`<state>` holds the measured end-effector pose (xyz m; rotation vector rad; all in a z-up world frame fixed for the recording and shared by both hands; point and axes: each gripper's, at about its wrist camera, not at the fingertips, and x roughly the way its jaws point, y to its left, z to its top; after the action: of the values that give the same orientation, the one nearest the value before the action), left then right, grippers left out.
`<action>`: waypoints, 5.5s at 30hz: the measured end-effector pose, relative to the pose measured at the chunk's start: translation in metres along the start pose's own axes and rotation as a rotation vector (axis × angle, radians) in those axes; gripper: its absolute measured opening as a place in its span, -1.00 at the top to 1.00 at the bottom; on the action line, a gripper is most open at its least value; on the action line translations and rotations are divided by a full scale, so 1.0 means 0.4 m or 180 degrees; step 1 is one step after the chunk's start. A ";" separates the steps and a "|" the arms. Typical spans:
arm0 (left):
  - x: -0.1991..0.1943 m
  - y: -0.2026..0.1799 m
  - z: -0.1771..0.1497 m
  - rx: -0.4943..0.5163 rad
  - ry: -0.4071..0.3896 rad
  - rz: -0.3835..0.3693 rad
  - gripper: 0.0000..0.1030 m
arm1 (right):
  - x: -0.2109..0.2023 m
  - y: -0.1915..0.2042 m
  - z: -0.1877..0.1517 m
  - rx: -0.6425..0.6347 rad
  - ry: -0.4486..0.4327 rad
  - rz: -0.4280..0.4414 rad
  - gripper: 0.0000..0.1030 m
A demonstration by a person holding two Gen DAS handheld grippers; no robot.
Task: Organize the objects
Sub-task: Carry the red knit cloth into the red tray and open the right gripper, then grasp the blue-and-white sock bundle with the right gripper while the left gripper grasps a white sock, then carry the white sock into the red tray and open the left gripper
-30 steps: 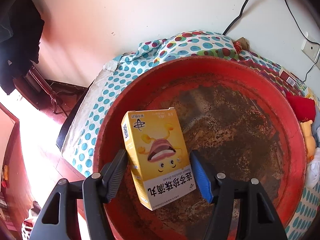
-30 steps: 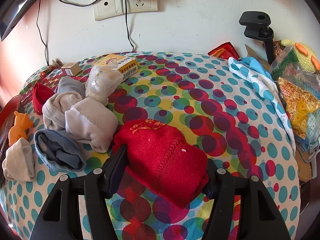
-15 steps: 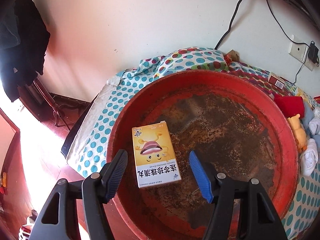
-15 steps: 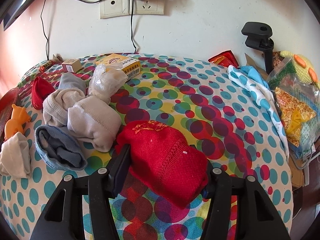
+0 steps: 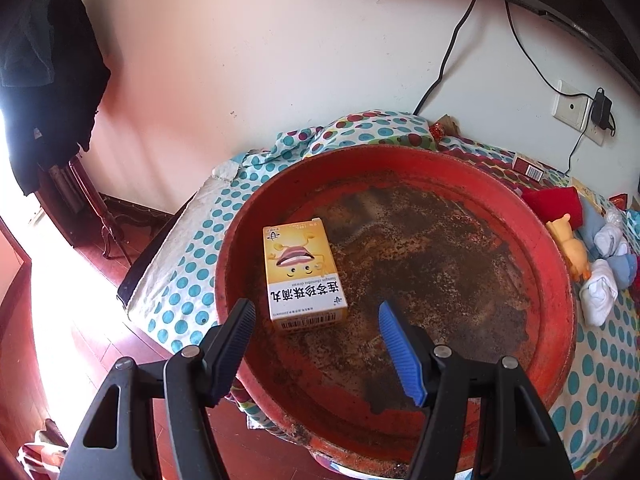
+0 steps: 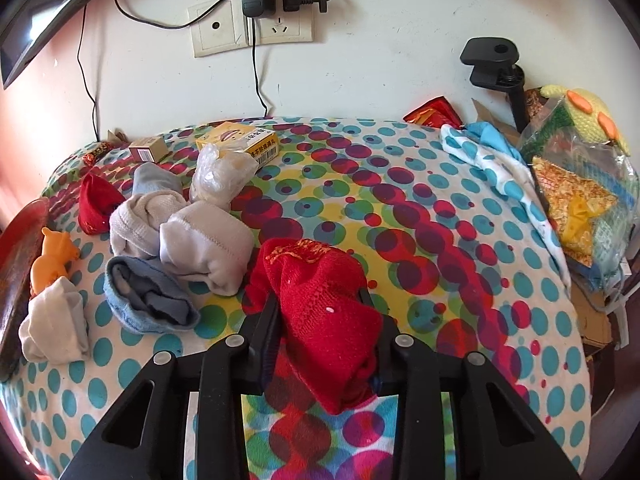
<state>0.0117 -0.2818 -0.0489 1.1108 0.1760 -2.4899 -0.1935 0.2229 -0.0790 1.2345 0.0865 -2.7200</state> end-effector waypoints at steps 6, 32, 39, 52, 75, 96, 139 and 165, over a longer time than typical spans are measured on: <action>-0.003 0.021 -0.005 -0.0093 -0.0023 -0.0046 -0.29 | -0.088 0.048 0.012 0.0074 -0.0174 0.0120 0.38; 0.012 0.104 -0.007 -0.0429 0.0062 -0.0109 -0.29 | -0.114 0.894 -0.062 -0.1418 0.0303 0.1584 0.36; 0.009 0.110 -0.005 -0.0439 0.0047 -0.0094 -0.29 | -0.098 0.909 -0.047 -0.1491 0.0281 0.1459 0.35; 0.009 0.090 -0.009 -0.0338 0.0076 -0.0112 -0.29 | -0.111 0.880 -0.035 -0.1332 0.0157 0.1486 -0.17; -0.134 -0.257 0.015 0.0957 -0.0178 -0.0829 -0.29 | -0.070 0.276 -0.018 -0.0536 0.0064 0.0379 -0.19; 0.049 -0.756 0.004 0.1452 0.0552 -0.1381 -0.29 | 0.027 0.228 -0.022 -0.0526 -0.0001 0.0515 0.36; -0.128 -0.504 0.016 0.1404 0.0155 -0.1239 0.39 | 0.038 0.263 -0.029 -0.0733 0.0027 0.0275 0.35; 0.013 -0.190 0.094 0.0542 0.0259 -0.0656 0.39 | 0.035 0.274 -0.029 -0.0783 -0.0001 0.0112 0.37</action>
<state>-0.0484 -0.2245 -0.0311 1.3249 0.1078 -2.6836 -0.1762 0.1145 -0.0960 1.1530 0.3830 -2.5844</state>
